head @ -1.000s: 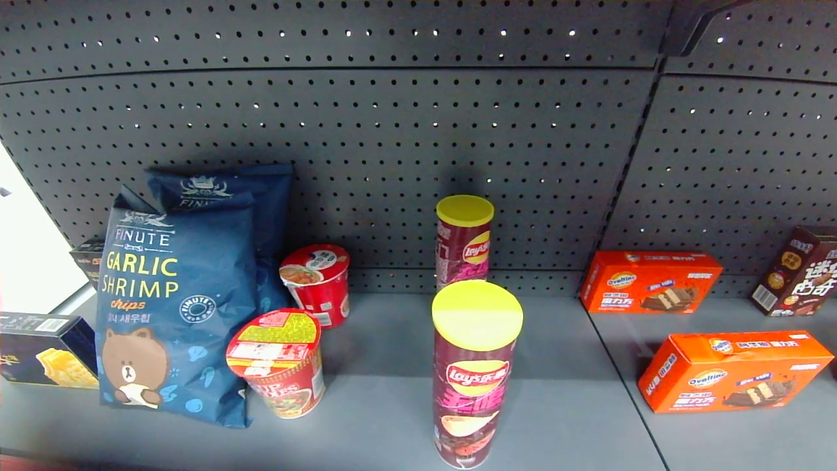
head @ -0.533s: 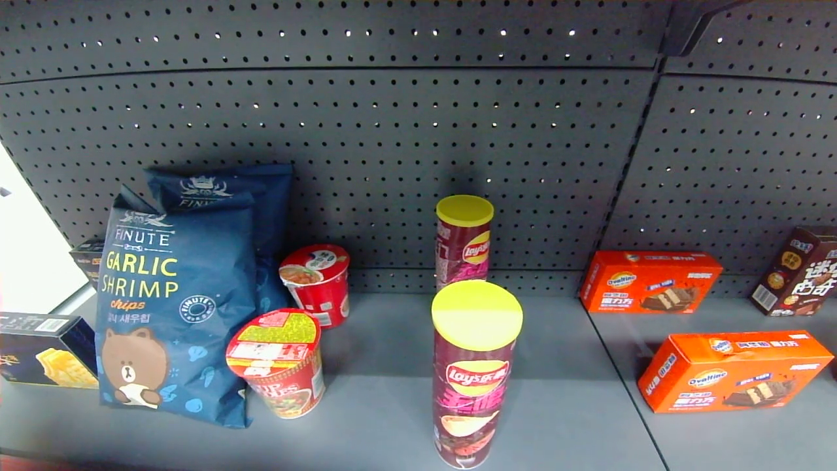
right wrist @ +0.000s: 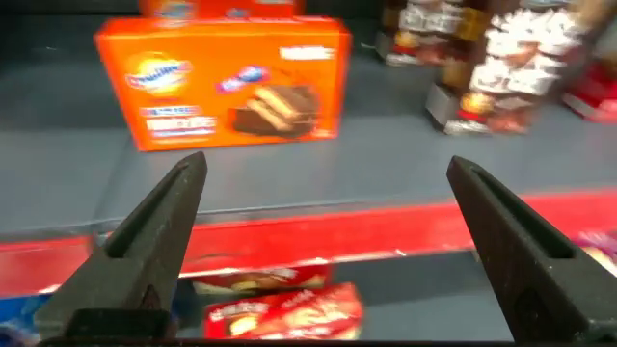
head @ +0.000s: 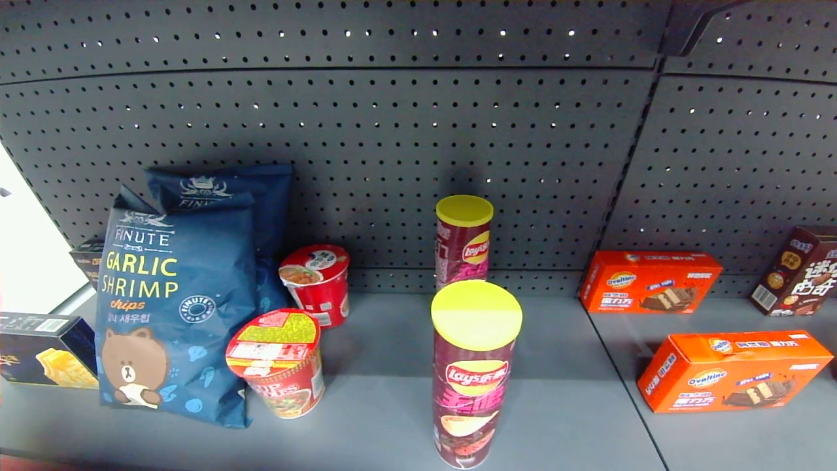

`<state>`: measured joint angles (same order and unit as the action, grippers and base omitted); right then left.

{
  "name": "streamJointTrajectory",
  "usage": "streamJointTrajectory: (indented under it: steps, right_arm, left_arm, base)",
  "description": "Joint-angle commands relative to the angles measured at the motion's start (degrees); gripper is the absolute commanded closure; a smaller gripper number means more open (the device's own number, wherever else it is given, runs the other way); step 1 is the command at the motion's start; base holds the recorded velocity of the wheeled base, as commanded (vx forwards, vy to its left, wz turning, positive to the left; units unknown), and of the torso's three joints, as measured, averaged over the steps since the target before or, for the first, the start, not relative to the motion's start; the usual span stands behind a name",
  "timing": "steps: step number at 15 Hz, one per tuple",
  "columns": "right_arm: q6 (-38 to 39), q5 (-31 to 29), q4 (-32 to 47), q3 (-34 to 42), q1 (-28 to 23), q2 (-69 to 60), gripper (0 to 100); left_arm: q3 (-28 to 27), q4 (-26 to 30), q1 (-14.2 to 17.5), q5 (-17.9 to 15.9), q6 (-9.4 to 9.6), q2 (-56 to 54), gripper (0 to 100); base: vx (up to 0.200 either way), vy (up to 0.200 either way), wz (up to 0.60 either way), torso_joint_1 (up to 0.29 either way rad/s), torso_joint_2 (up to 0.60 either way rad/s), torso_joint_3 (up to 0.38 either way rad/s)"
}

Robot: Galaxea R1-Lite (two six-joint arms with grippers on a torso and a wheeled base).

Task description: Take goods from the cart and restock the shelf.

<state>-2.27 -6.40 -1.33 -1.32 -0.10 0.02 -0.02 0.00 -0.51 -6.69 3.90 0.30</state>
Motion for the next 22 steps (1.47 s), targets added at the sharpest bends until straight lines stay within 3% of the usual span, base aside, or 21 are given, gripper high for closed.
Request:
streamJointTrajectory:
  steps: [1,3,5,6,8,10,11,12,14,15,17,22]
  right_arm:
    - [-0.19,7.72,-0.34,0.26,0.01,-0.02,0]
    - [-4.24,18.18,0.36,0.0,0.01,-0.02,0]
    - [-3.27,15.89,2.38,-0.53,-0.08,-0.02,0]
    - [-1.78,9.12,2.12,-0.44,0.01,-0.02,0]
    - [-1.69,3.32,-1.13,0.53,0.01,-0.02,0]
    - [-0.98,-14.96,-2.1,1.14,0.01,-0.02,0]
    - [-0.19,-17.07,-2.01,1.14,0.01,-0.02,0]
    - [1.21,-14.25,-2.01,1.14,0.01,-0.02,0]
    - [1.04,4.55,-1.92,1.14,0.01,-0.02,0]
    - [0.69,10.0,-1.31,1.32,0.01,-0.02,0]
    - [3.59,7.63,2.12,0.97,-0.25,0.5,0]
    - [3.32,7.54,1.42,1.23,0.01,-0.02,0]
  left_arm:
    - [-0.06,0.0,-0.02,0.01,0.05,-0.22,0]
    - [-0.06,0.0,-0.02,0.01,-0.03,-0.22,0]
    - [0.02,0.0,-0.02,0.01,-0.03,-0.22,0]
    - [-0.06,0.0,-0.02,0.01,-0.03,-0.22,0]
    - [0.02,0.0,-0.02,0.01,-0.03,-0.22,0]
    - [0.02,0.0,-0.02,-0.07,0.14,-0.22,0]
    - [0.02,0.0,-0.1,0.01,0.14,-0.22,0]
    - [0.02,0.0,-0.02,0.01,0.14,-0.22,0]
    - [0.02,0.0,-0.02,0.01,0.14,-0.22,0]
    - [0.02,0.0,-0.02,0.01,0.14,-0.22,0]
    - [0.02,0.0,-0.1,-0.07,0.14,-0.22,0]
    - [0.02,0.0,-0.02,-0.07,0.05,-0.22,0]
  base:
    - [0.0,0.0,0.0,0.0,0.0,0.0]
    - [0.0,0.0,0.0,0.0,0.0,0.0]
    - [0.0,0.0,0.0,0.0,0.0,0.0]
    - [0.0,0.0,0.0,0.0,0.0,0.0]
    - [0.0,0.0,0.0,0.0,0.0,0.0]
    - [0.0,0.0,0.0,0.0,0.0,0.0]
    - [0.0,0.0,0.0,0.0,0.0,0.0]
    - [0.0,0.0,0.0,0.0,0.0,0.0]
    - [0.0,0.0,0.0,0.0,0.0,0.0]
    - [0.0,0.0,0.0,0.0,0.0,0.0]
    - [0.0,0.0,0.0,0.0,0.0,0.0]
    - [-0.08,0.0,0.0,0.001,0.0,0.001]
